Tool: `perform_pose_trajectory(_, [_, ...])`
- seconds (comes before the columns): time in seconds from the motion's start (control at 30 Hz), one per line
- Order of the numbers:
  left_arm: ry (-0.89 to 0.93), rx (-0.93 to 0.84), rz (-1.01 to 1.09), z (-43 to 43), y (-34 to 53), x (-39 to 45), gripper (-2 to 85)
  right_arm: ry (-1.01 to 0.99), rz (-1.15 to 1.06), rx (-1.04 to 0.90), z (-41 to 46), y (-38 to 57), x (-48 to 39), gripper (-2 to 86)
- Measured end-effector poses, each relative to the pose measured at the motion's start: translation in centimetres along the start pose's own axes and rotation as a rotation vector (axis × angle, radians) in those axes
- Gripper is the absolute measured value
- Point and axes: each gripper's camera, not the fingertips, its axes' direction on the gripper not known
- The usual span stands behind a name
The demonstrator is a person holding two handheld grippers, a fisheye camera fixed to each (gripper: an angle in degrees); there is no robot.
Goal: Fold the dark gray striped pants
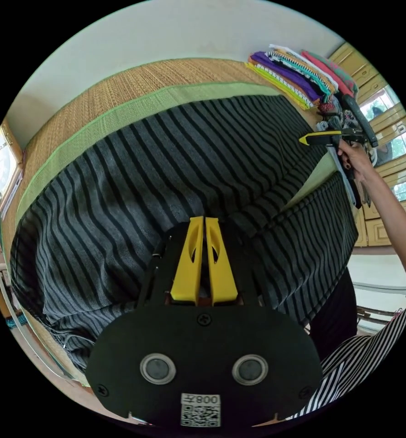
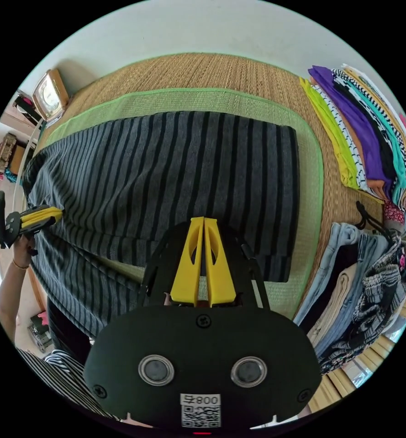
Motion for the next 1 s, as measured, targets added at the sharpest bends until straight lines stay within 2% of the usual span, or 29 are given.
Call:
perform_pose_trajectory(0.17, [-0.018, 0.262, 0.015, -5.8, 1.9, 1.2, 0.4, -0.159, -0.023, 0.292, -8.2, -0.3, 1.3, -0.1])
perform_pose_trajectory(0.23, [-0.032, 0.257, 0.022, -5.9, 2.6, 1.7, 0.4, -0.153, -0.057, 0.315, -9.2, 0.2, 1.2, 0.3])
perform_pose_trajectory(0.33, [-0.052, 0.157, 0.002, -4.2, 3.0, 1.9, 0.9, -0.020, -0.015, 0.167, -5.2, -0.6, 1.5, 1.4])
perform_pose_trajectory(0.43, [0.031, 0.129, 0.004, -3.7, 2.5, 1.7, 2.9, -0.035, 0.031, 0.033, -1.4, -1.6, 2.8, 7.8])
perform_pose_trajectory(0.53, [0.003, 0.096, 0.042, -3.2, 1.2, 2.0, 5.5, 0.002, 0.046, 0.001, -0.3, -2.5, 3.5, 10.1])
perform_pose_trajectory(0.63, [-0.045, -0.038, 0.051, -1.1, -0.2, 2.2, 4.0, 0.053, 0.026, -0.018, -0.2, -3.4, 3.4, 8.4])
perform_pose_trajectory(0.87, [-0.025, 0.049, -0.007, -2.7, -0.8, 1.7, 0.4, 0.055, 0.023, -0.018, -1.2, -4.6, 5.1, 0.9])
perform_pose_trajectory(1.0, [-0.015, 0.202, -0.044, -5.8, -0.8, 1.4, 0.1, -0.062, 0.051, 0.138, -5.4, -4.7, 7.2, 0.3])
